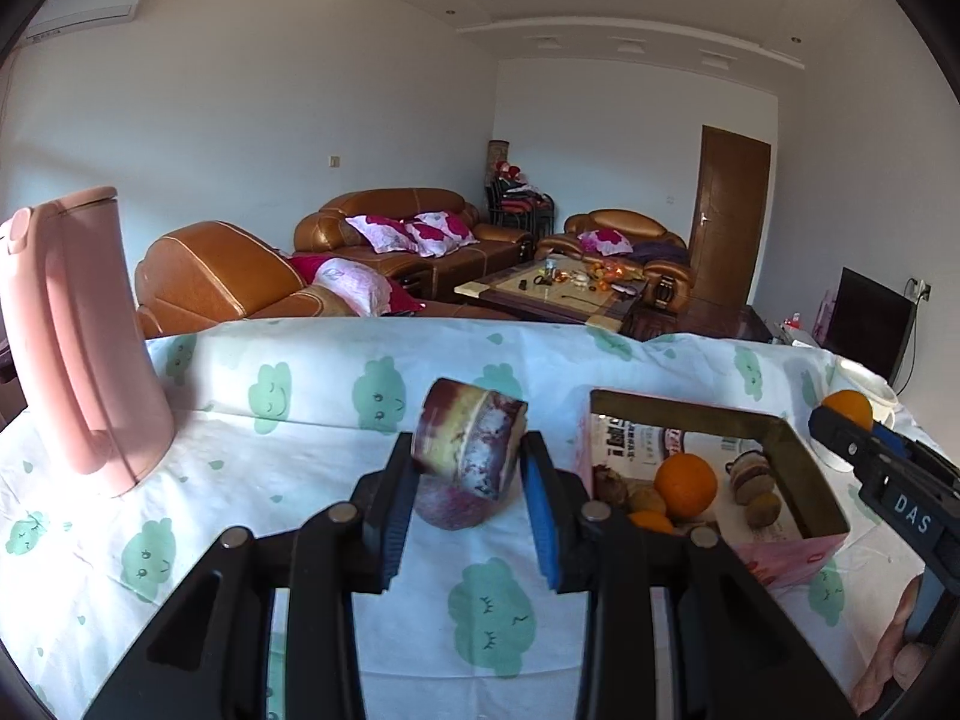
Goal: Organize fruits
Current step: 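Carry the orange and cake slice into the tin box and open both tools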
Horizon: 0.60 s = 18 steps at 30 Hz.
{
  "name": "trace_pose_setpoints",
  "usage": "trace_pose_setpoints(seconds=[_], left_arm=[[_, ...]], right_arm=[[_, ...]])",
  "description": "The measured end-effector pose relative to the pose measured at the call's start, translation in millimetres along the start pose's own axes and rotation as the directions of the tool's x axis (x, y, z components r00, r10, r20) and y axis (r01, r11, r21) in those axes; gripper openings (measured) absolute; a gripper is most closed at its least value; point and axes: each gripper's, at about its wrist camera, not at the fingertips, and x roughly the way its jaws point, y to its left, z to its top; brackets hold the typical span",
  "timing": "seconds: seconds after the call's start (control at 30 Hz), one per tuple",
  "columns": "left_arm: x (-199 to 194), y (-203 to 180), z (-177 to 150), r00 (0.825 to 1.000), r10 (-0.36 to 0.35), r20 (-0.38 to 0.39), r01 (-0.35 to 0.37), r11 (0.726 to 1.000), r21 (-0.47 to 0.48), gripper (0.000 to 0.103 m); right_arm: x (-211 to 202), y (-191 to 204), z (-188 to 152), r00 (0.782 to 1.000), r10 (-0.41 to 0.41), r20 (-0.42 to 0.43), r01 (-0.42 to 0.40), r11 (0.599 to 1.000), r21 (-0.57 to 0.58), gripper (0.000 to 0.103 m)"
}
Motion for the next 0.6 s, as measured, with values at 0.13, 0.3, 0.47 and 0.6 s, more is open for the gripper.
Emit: trace_pose_setpoints(seconds=[0.13, 0.3, 0.47, 0.6], left_arm=[[12, -28, 2, 0.999, -0.033, -0.02, 0.034, 0.999, 0.033, 0.036], [35, -63, 5, 0.995, -0.078, -0.069, 0.081, 0.996, 0.045, 0.036], [49, -98, 6, 0.992, -0.08, -0.094, 0.088, 0.993, 0.082, 0.036], [60, -110, 1, 0.99, -0.072, -0.12, 0.083, 0.992, 0.095, 0.036]], right_arm=[[2, -26, 6, 0.999, -0.051, 0.012, 0.05, 0.998, 0.022, 0.04], [14, -43, 9, 0.997, -0.08, -0.006, 0.08, 0.997, 0.011, 0.04], [39, -47, 10, 0.995, -0.068, -0.068, 0.067, 0.998, -0.019, 0.04], [55, -50, 5, 0.991, -0.024, -0.134, 0.022, 1.0, -0.013, 0.04]])
